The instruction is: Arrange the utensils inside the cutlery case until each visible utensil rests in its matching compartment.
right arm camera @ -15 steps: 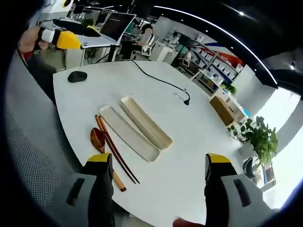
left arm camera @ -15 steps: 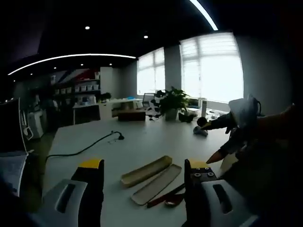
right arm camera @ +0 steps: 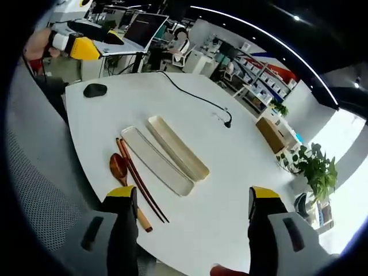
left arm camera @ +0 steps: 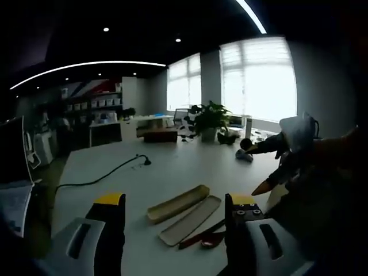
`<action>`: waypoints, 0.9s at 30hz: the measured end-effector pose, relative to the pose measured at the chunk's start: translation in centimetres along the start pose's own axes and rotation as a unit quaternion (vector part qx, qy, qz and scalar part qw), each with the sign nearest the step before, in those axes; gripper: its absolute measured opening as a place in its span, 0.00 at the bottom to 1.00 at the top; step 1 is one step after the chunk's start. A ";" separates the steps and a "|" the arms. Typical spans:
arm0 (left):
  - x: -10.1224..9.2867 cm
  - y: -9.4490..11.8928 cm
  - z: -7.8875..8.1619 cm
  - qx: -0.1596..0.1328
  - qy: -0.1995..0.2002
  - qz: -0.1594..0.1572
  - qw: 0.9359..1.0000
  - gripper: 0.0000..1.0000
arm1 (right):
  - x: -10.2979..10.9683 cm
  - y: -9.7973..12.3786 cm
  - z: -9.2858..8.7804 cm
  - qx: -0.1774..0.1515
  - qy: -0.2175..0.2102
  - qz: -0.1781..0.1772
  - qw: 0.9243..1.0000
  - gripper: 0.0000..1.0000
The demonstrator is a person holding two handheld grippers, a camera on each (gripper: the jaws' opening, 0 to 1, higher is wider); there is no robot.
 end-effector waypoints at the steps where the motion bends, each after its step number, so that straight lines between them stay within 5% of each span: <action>1: 0.0 0.0 0.0 0.001 0.000 0.000 1.000 0.72 | 0.0 0.0 0.0 0.000 -0.001 0.000 1.000 0.80; 8: 0.1 0.0 -0.2 0.006 0.005 -0.001 1.000 0.73 | 0.0 0.0 0.1 -0.010 -0.017 0.009 1.000 0.79; 13: 0.1 0.0 -0.2 0.008 0.004 0.000 1.000 0.73 | 0.3 0.0 0.3 -0.032 -0.051 0.027 0.998 0.88; 27: 0.1 -0.1 -0.4 0.013 0.013 -0.004 1.000 0.73 | 1.0 -0.3 0.0 -0.006 -0.033 0.039 0.999 0.94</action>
Point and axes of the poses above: the point that each gripper's makers call its tool centre point, and the gripper's own axes: y roughly backward along the fingers, x roughly to its left, z roughly out of its top, the point moved 9 cm from there along y, roughly backward along the fingers, and after that the axes turned 2 degrees about z, right-handed, at the moved point
